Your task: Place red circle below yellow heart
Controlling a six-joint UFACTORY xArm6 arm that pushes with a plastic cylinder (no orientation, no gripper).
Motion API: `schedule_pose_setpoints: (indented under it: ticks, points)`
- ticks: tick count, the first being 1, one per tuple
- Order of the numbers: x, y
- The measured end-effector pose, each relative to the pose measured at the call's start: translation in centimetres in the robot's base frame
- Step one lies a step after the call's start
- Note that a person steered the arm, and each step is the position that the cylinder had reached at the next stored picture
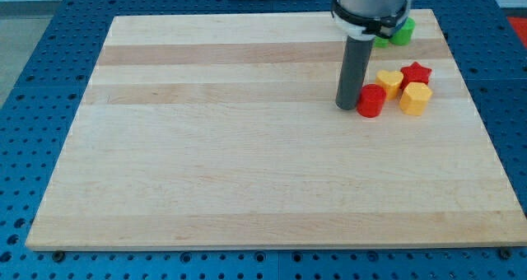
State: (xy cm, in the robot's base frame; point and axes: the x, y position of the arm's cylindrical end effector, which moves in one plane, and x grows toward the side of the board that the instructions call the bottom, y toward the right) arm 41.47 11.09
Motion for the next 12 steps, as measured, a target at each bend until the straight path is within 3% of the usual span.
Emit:
schedule_pose_setpoints:
  ticks: [2,6,7,8,10,12]
  points:
    - [2.8,-1.8]
    - [3.0,3.0]
    - [3.1,2.6]
    - [3.5,-2.6]
    - [0.6,-6.6]
    - [-0.2,-2.8]
